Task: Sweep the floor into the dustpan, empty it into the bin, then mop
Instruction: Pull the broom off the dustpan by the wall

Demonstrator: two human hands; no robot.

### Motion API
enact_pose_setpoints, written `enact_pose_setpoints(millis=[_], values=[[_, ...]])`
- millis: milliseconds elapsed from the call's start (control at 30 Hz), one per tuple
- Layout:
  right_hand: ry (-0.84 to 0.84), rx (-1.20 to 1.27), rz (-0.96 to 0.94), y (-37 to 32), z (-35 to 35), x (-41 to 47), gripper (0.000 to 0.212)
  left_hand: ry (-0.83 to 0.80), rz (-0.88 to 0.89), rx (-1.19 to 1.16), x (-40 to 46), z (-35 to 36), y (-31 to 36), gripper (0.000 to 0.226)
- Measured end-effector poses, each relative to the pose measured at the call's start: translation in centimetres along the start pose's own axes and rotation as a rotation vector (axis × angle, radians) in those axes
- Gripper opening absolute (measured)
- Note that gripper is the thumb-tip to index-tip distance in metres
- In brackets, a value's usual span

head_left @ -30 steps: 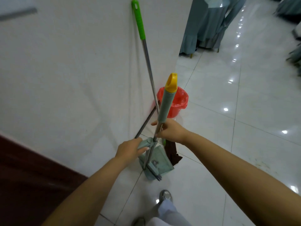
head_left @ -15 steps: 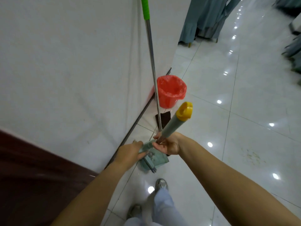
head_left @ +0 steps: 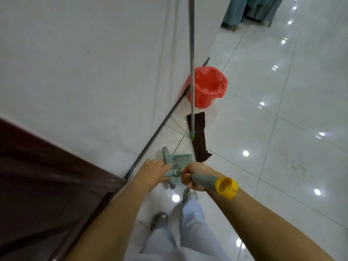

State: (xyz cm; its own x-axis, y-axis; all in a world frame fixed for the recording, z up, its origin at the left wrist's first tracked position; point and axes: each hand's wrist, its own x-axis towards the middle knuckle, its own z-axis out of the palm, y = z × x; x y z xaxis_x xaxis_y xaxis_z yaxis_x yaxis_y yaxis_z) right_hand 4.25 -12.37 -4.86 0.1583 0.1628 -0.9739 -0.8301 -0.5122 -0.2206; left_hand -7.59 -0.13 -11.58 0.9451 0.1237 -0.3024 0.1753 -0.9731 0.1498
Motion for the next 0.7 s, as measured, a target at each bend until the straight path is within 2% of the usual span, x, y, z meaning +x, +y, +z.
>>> enact_pose_setpoints(millis=[167,300,533,600,700], values=[[-0.016,-0.052,0.011,0.2,-0.6,-0.2,0.046,-0.002,0.018,0.009,-0.1,0.1,0.4,0.043],[-0.086,-0.138,0.065,0.2,-1.5,-1.4,0.019,-0.010,0.040,0.020,0.3,0.3,0.7,0.045],[-0.048,-0.248,0.077,0.5,-2.2,-1.0,0.021,0.025,0.066,0.013,0.6,1.2,1.0,0.047],[-0.024,-0.329,0.046,0.6,-2.4,-0.5,0.018,0.046,0.076,0.006,0.6,1.6,1.2,0.047],[0.012,-0.637,-0.074,1.1,-3.8,-0.5,0.012,0.038,0.058,-0.042,0.1,1.2,-0.5,0.046]])
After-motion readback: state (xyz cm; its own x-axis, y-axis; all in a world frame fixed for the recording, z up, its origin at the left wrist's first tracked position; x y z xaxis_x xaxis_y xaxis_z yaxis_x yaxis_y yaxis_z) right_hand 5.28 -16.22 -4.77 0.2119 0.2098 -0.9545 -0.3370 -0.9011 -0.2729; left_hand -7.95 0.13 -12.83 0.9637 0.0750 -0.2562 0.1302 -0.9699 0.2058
